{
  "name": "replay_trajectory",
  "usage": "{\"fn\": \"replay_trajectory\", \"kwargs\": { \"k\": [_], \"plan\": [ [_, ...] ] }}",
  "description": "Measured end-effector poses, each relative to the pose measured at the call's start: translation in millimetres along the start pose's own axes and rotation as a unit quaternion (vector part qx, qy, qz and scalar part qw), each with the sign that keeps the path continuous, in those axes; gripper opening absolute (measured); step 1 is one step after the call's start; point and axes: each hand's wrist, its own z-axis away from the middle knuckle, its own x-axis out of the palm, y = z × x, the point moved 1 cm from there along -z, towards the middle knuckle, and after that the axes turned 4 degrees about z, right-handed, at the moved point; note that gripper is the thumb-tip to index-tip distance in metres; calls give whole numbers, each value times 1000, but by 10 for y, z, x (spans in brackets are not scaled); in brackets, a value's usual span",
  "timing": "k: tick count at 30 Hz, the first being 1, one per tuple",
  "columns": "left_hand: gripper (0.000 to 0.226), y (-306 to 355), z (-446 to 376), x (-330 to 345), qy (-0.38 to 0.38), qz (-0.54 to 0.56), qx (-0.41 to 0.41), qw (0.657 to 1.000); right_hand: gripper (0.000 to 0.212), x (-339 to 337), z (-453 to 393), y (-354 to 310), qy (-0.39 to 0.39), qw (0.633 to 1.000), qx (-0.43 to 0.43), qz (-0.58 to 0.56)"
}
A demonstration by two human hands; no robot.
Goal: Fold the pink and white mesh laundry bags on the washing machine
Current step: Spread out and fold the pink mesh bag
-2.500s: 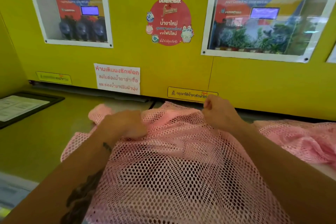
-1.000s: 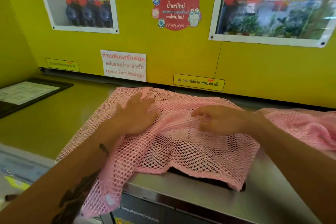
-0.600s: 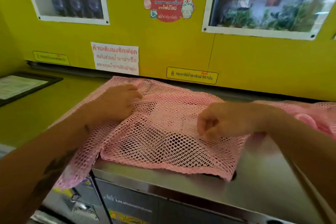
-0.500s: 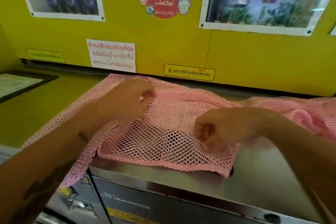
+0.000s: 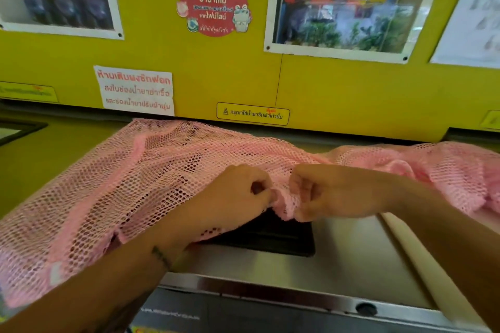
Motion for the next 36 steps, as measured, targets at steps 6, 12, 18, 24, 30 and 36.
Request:
{"fn": "replay_trajectory", "kwargs": {
  "k": [6, 12, 18, 24, 30, 36],
  "plan": [
    [25, 65, -61, -137, 46, 87, 24, 995, 17, 325, -213, -48, 287, 958, 12, 4],
    [25, 68, 151, -490, -128, 70, 30, 989, 5, 37, -24, 79, 138, 977, -6, 160],
    [22, 140, 408, -705, -254, 175, -17, 951, 47, -505, 476, 115, -119, 992, 18, 34],
    [42, -230, 140, -559, 13, -63, -126, 990, 49, -211, -185, -54, 57, 995, 6, 80],
    [71, -741, 220, -428, -102, -199, -259, 940, 78, 239, -391, -195, -85, 981, 13, 175],
    [41, -613, 499, -881, -106, -110, -223, 963, 36, -168, -328, -281, 33, 995, -29, 84]
  ]
}}
